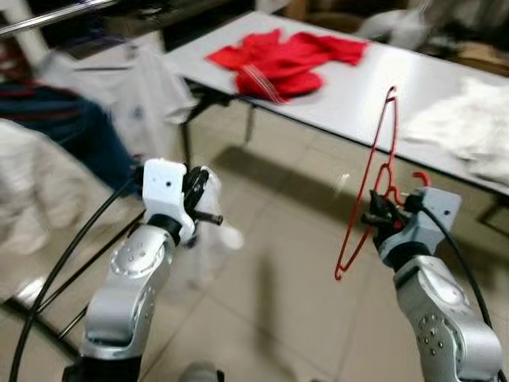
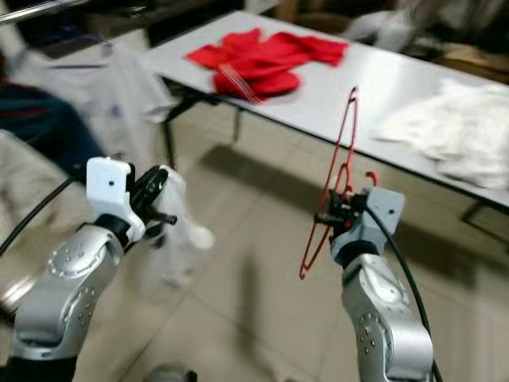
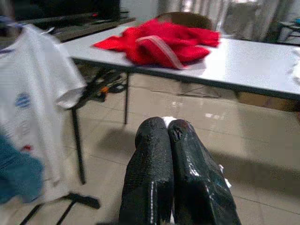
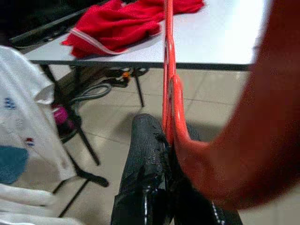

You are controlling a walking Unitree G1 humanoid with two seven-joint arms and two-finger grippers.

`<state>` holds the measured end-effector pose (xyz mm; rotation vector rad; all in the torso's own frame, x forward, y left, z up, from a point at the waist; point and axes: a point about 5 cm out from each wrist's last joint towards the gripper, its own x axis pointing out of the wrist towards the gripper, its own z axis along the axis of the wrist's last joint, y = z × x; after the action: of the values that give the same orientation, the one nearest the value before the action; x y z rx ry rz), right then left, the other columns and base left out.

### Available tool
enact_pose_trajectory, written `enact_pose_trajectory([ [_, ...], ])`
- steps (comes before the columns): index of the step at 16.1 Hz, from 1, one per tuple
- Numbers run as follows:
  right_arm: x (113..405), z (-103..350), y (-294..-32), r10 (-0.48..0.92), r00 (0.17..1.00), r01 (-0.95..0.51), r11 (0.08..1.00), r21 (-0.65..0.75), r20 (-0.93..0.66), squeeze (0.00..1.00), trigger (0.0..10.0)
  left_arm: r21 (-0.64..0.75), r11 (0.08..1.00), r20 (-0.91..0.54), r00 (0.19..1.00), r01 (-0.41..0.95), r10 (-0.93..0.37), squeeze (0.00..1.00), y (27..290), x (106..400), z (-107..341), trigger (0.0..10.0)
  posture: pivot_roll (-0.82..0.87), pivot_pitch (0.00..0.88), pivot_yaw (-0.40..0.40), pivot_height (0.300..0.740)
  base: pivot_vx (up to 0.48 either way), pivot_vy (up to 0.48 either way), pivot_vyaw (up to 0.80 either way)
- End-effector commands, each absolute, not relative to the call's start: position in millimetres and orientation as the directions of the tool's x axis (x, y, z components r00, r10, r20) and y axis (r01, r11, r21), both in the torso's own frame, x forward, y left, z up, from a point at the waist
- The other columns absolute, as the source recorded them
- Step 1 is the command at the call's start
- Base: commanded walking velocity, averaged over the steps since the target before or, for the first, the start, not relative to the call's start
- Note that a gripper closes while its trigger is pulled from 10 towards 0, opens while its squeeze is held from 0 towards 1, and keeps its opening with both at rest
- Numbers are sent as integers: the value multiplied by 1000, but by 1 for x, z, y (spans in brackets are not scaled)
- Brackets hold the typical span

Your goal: Hang hanger

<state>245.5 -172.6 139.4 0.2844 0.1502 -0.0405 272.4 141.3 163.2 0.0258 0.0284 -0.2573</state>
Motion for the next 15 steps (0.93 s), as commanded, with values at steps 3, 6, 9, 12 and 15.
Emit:
enact_pose_trajectory([
  [3, 247, 147, -170, -9, 994, 41, 953, 301, -107, 0, 10000, 30, 963, -13, 963, 268, -267, 0, 140, 273, 169, 10000, 98, 58, -44, 740, 0, 330, 0],
  [6, 250, 147, -173, -60, 993, 81, 973, 214, -102, 0, 10000, -2, 969, -20, 969, 247, -247, 0, 139, 272, 169, 10000, 98, 57, -41, 740, 0, 0, 0],
  [9, 252, 142, -168, -11, 989, 42, 977, 208, -146, 0, 10000, 16, 967, 4, 967, 253, -254, 0, 139, 273, 173, 10000, 103, 52, -42, 740, 0, 0, 0],
  [12, 255, 145, -165, -3, 993, 29, 973, 227, -117, 0, 10000, 43, 968, 10, 968, 249, -250, 0, 140, 274, 173, 10000, 106, 46, -42, 740, 89, 0, 0],
  [15, 256, 147, -167, -18, 995, 39, 977, 210, -101, 0, 10000, 44, 971, 13, 972, 235, -236, 0, 143, 274, 173, 10000, 106, 42, -43, 740, 334, 0, 0],
])
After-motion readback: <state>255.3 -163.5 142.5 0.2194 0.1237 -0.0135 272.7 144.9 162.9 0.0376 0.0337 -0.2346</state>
